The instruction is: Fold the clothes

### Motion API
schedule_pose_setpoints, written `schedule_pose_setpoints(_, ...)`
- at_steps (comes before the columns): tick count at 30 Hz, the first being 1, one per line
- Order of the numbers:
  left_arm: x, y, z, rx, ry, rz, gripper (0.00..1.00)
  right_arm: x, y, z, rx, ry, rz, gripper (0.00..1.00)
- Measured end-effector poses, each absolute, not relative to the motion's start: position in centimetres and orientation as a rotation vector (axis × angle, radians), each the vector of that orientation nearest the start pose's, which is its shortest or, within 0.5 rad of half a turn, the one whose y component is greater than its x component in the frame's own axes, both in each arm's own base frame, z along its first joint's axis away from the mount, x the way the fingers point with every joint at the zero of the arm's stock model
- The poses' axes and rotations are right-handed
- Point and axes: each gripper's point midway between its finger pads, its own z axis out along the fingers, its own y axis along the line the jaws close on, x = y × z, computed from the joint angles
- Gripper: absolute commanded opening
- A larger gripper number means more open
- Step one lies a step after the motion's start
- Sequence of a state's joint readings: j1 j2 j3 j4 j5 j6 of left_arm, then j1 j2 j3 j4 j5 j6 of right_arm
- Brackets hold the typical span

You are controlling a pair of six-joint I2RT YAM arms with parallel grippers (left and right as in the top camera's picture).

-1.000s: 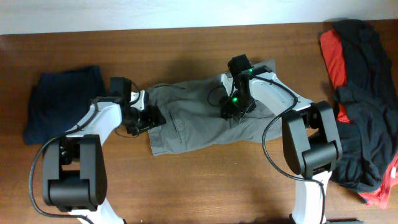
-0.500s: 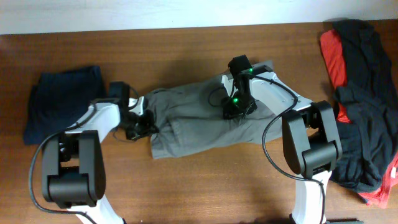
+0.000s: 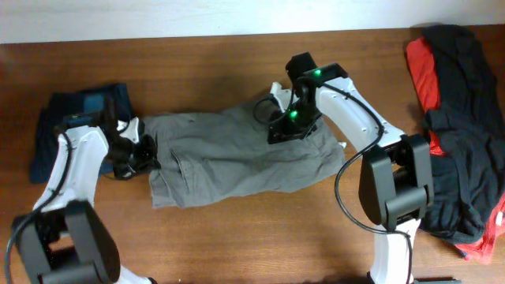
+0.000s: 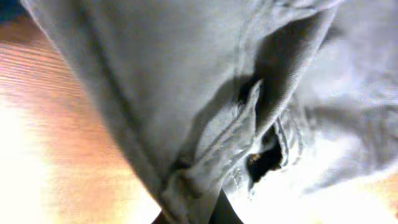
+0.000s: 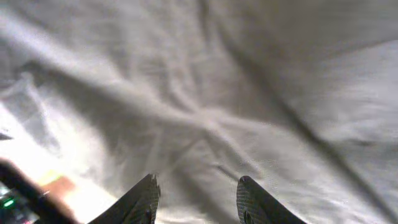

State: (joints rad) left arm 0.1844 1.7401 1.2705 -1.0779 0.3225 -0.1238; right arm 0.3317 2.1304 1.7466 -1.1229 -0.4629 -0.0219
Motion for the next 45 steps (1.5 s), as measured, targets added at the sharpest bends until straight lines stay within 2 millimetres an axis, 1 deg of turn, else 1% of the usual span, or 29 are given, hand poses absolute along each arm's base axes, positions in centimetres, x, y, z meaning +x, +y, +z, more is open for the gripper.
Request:
schedule_pose_setpoints(2,32.2,0.5,9.5,-0.435,3.007,-0.486,0.0,36.7,22.7,7.6,-0.617,3.006,0.768,0.41)
schedule_pose_setpoints(3,32.3,0.6,10.1,-0.425,2.996,-0.479,0.0,36.4,23.3,7.6,-0.64,3.002,0.776,0.37)
schedule_pose_setpoints(6,32.2,0.6,11.4,-0.405,2.984,-0.469,0.0,34.7,25.8,7.8,-0.722,2.998,0.81,0.36)
schedule_pose_setpoints(10,32.0,0.7,12.2,-0.407,2.994,-0.466,0.0,33.7,27.9,7.9,-0.779,2.977,0.838,0.35)
schedule_pose_setpoints(14,31.9,0.6,13.4,-0.405,3.002,-0.467,0.0,33.0,29.3,8.0,-0.829,2.954,0.856,0.35)
schedule_pose_setpoints(18,32.3,0.7,15.4,-0.398,2.985,-0.462,0.0,32.8,30.9,7.9,-0.873,2.906,0.867,0.35)
schedule_pose_setpoints(23,33.2,0.9,17.8,-0.379,2.938,-0.447,0.0,32.3,32.2,6.7,-0.872,2.873,0.936,0.35)
schedule_pose_setpoints(27,33.3,0.6,18.0,-0.364,2.935,-0.447,0.0,32.1,33.0,5.8,-0.867,2.84,1.018,0.35)
schedule_pose_setpoints(28,33.3,0.4,18.0,-0.355,2.938,-0.449,0.0,32.1,33.5,5.5,-0.857,2.816,1.053,0.35)
schedule_pose_setpoints(30,33.2,0.0,18.0,-0.338,2.944,-0.453,0.0,31.9,33.8,5.0,-0.841,2.814,1.083,0.35)
schedule_pose_setpoints(32,33.2,-0.8,18.0,-0.31,2.95,-0.465,0.0,31.8,34.5,4.4,-0.828,2.782,1.126,0.35)
schedule_pose_setpoints(37,33.0,-2.6,18.1,-0.238,2.968,-0.484,0.0,30.7,35.9,2.7,-0.787,2.765,1.2,0.35)
schedule_pose_setpoints(42,32.9,-4.4,18.4,-0.189,2.965,-0.566,0.0,29.8,36.3,1.1,-0.753,2.809,1.235,0.35)
schedule_pose_setpoints(45,32.9,-5.3,18.7,-0.183,2.951,-0.642,0.0,29.8,36.7,1.0,-0.741,2.805,1.268,0.35)
